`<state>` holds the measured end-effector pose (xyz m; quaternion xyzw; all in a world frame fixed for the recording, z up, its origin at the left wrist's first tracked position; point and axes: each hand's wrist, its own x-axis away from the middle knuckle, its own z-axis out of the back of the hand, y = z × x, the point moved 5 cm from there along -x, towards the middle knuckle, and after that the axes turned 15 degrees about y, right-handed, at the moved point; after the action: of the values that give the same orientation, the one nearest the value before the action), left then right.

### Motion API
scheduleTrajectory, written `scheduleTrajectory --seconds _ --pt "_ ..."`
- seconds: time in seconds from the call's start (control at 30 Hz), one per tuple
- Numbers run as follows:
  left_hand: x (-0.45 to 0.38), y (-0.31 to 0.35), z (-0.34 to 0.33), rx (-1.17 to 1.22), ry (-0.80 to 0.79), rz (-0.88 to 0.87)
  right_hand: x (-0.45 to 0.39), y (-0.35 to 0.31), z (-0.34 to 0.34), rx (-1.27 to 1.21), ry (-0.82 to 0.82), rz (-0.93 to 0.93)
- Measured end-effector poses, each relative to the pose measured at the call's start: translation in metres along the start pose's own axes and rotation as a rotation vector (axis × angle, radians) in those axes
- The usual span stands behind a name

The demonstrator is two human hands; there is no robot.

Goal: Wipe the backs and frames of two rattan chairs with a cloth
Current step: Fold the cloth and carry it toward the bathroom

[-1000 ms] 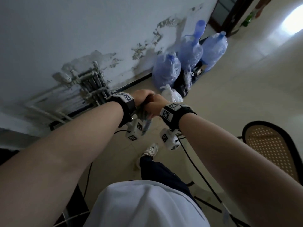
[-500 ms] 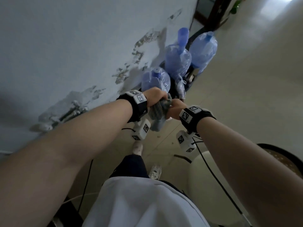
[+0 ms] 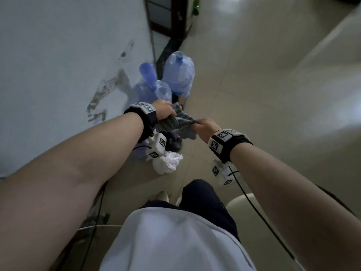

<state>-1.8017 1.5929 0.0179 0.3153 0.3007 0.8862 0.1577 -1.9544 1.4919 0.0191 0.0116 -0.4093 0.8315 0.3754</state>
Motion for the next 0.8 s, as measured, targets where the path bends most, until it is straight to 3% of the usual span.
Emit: scheduleTrajectory --seconds 0.1,0.23,0.47,0.63,0.8 --pt "-0.051 0.056 -0.023 -0.012 -0.056 -0.058 -0.045 0.016 0.049 -0.081 0.136 0.045" --pt "-0.128 0.148 -0.066 0.059 -0.125 -0.084 -0.126 0.059 0.124 -0.208 0.241 -0.156" --pt "-0.264 0.29 -0.116 0.546 -0.115 0.198 -0.287 0.1 0.261 -0.513 0.215 -0.385" --pt "-0.334 0.348 -0.145 0.328 -0.033 0.339 -0.388 0.094 0.343 -0.707 0.246 -0.478" --pt "-0.409 0.419 -0.181 0.312 -0.251 0.298 -0.521 0.093 0.402 -0.607 0.22 -0.368"
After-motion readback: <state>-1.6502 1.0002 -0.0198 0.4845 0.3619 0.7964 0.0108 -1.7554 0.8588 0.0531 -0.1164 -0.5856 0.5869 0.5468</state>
